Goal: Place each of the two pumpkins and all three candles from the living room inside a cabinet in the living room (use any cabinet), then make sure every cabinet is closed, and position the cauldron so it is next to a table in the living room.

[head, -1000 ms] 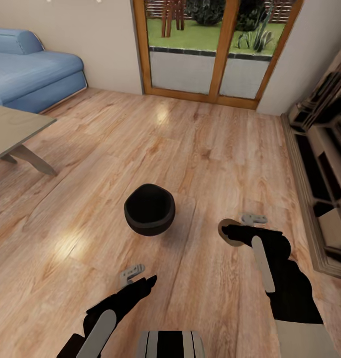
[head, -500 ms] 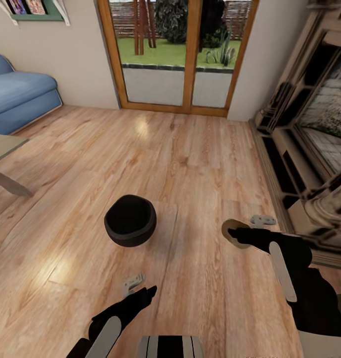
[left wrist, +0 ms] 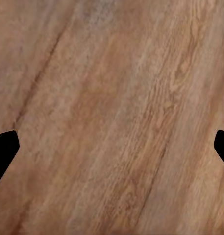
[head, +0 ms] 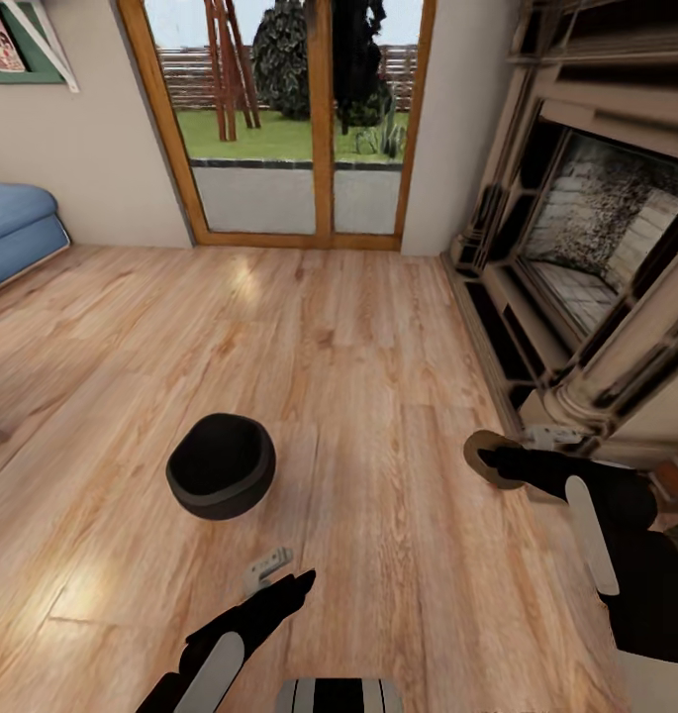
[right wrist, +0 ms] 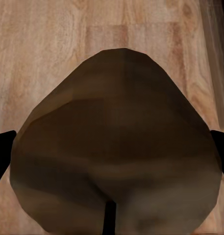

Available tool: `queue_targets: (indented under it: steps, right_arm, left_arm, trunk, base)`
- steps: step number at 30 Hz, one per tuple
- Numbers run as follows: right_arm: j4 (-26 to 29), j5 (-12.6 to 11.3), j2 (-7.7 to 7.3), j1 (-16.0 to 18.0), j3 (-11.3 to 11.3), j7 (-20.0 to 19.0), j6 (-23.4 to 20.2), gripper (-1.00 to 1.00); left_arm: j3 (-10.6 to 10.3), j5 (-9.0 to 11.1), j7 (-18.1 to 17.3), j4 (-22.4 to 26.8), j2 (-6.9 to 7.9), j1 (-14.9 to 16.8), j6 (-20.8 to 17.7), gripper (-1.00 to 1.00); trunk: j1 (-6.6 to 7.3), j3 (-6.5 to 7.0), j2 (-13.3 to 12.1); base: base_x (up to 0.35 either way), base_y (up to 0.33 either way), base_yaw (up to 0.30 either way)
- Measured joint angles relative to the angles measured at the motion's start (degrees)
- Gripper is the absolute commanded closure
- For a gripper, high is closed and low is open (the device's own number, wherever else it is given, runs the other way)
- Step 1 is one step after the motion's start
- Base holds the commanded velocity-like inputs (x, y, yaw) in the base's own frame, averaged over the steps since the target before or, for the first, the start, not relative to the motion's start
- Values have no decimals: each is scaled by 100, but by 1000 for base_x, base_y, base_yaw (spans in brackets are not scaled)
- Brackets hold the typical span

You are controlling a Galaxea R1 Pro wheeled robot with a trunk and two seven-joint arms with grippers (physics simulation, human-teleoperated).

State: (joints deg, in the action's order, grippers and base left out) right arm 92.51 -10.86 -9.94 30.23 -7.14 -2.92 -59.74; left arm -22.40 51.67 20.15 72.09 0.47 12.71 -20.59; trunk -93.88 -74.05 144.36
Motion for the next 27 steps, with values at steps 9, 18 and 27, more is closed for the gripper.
queue_targets:
  steps: [9,18,27]
  right_arm:
    - [0,6,-60,17,-114,-1,0,100]
    - [0,-10,-119,50,-284,-9,0,100]
    - [0,-10,-159,72,-409,-10,0,100]
  left_arm:
    - [7,0,-17,-30,-4,0,6,-100]
    - [9,3,-18,-38,-9,0,7,-100]
    - [10,1,-18,-62,-8,0,7,-100]
  trunk:
    - [23,200,-12]
    - [46,399,-24]
    - [70,599,-36]
  base:
    - [0,0,-281]
    - [0,0,-281]
    - [0,0,-281]
